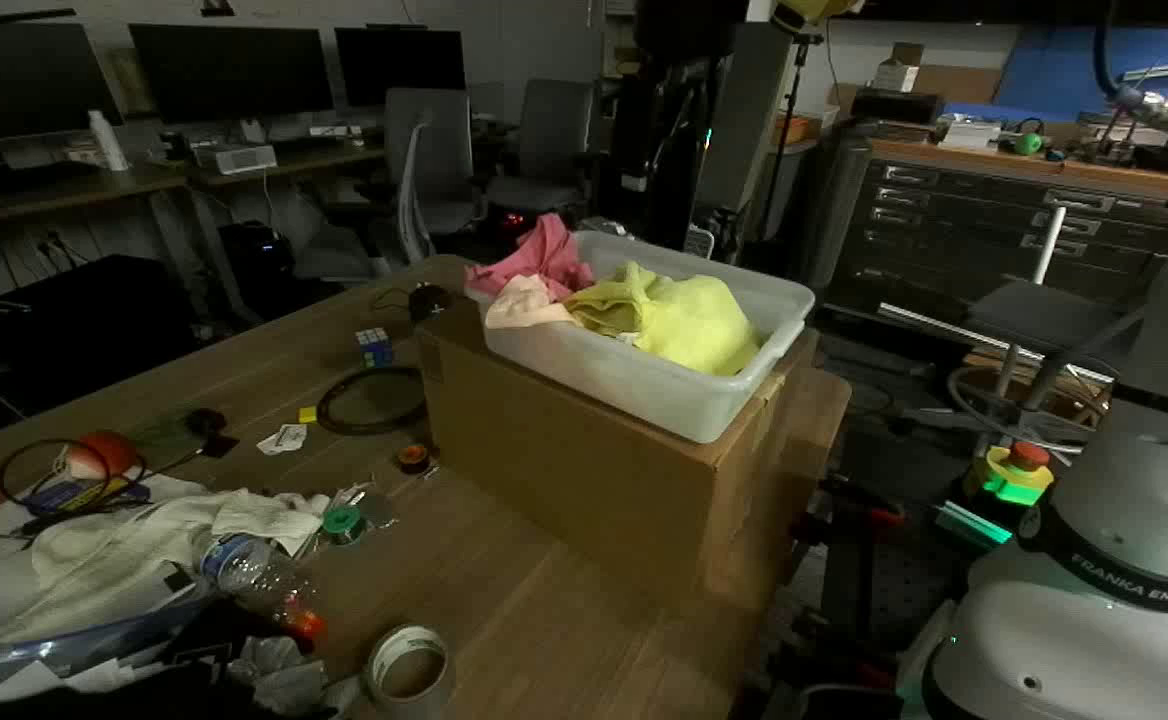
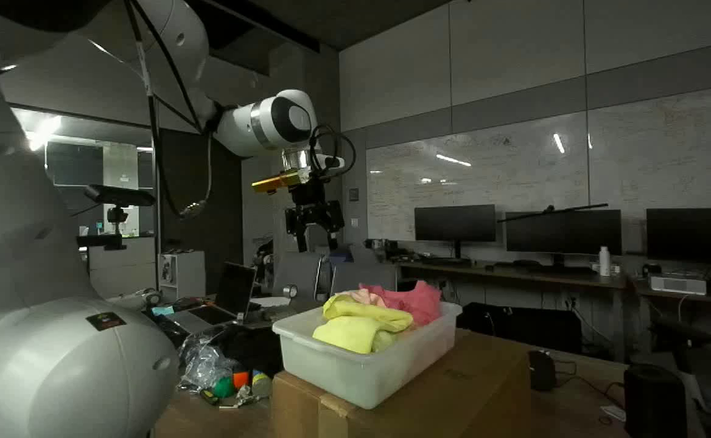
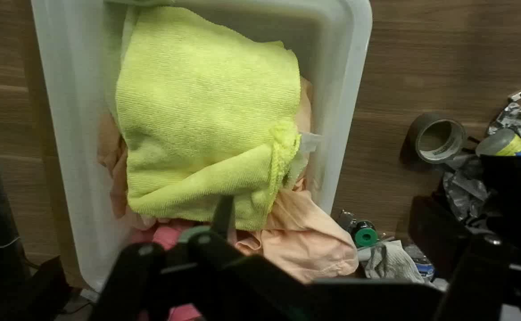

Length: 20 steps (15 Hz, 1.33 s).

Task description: Pick up the fabrics from the container and put them on the table.

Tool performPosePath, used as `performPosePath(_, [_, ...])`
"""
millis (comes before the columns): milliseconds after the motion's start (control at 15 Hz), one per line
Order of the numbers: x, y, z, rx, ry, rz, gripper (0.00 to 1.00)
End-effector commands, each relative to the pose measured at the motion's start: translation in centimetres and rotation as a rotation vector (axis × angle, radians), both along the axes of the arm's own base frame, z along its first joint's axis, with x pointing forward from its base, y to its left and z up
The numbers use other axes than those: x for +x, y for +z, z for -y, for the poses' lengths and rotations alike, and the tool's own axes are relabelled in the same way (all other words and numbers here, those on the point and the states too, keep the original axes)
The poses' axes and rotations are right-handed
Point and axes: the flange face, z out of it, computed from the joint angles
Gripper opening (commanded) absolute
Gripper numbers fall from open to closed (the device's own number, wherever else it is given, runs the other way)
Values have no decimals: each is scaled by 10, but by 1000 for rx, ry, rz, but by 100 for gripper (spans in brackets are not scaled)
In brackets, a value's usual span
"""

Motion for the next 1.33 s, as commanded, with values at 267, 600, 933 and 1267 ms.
performPosePath(267, [5, 3, 4, -10, -24, 19, 100])
performPosePath(600, [23, -16, 35, -24, -166, -2, 100])
performPosePath(933, [42, -56, 58, 3, -202, -99, 100])
performPosePath(1267, [49, -96, 68, 60, -233, -222, 100])
